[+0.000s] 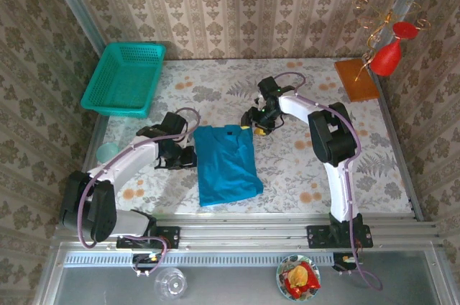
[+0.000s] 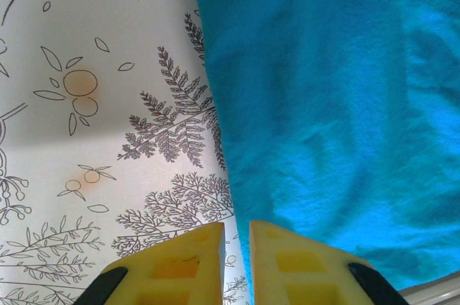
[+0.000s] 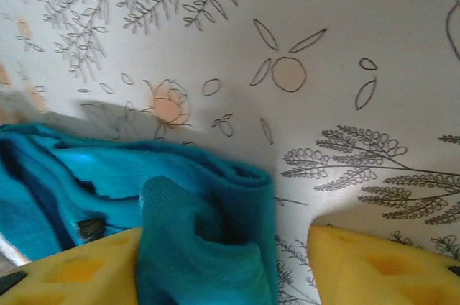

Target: Fold the inside-out t-shirt

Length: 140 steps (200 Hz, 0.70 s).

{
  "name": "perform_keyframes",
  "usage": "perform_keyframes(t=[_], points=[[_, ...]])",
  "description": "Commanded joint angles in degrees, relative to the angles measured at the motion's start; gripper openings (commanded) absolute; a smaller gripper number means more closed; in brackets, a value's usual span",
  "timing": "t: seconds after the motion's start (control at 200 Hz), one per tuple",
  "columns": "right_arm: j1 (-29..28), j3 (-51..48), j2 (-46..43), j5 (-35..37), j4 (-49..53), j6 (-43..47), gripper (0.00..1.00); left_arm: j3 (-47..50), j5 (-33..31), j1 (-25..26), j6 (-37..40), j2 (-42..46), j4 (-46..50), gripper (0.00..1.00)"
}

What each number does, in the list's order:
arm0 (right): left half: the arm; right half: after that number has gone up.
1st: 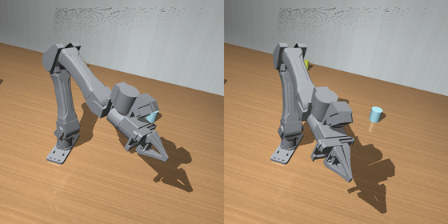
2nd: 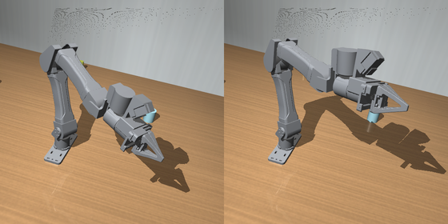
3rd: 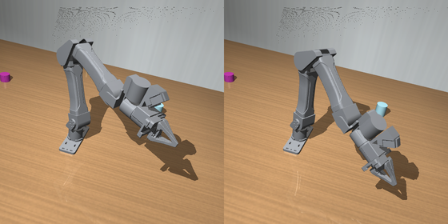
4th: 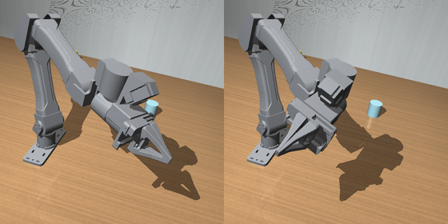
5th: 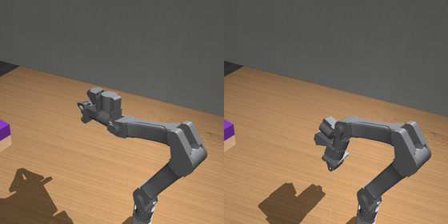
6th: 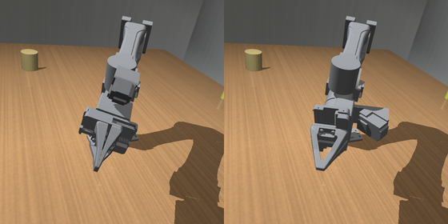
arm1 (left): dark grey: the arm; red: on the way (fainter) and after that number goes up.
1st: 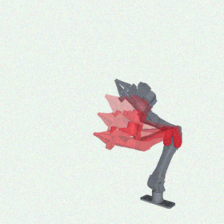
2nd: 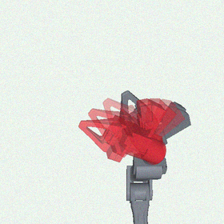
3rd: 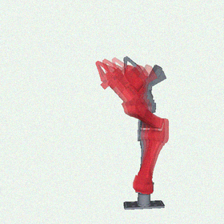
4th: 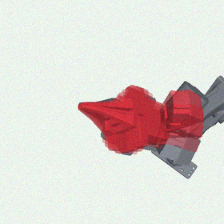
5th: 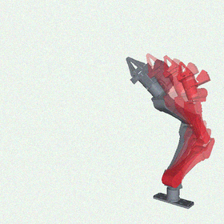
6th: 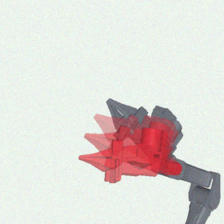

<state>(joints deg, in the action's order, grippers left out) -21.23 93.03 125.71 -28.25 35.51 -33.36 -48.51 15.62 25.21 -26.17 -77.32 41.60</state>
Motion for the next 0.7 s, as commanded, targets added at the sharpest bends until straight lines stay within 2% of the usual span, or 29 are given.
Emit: perform_keyframes(t=[0.0,0.695], points=[[-0.3,1.5,2.3,-2.5,-1.3,-0.7,0.61,-0.7,-0.2,0.5,-1.4,-0.4,0.8,0.18],[-0.7,2.6,3.9,-5.3,-3.1,-1.3,0.44,-0.8,-0.3,0.6,-1.3,-0.9,0.5,0.18]])
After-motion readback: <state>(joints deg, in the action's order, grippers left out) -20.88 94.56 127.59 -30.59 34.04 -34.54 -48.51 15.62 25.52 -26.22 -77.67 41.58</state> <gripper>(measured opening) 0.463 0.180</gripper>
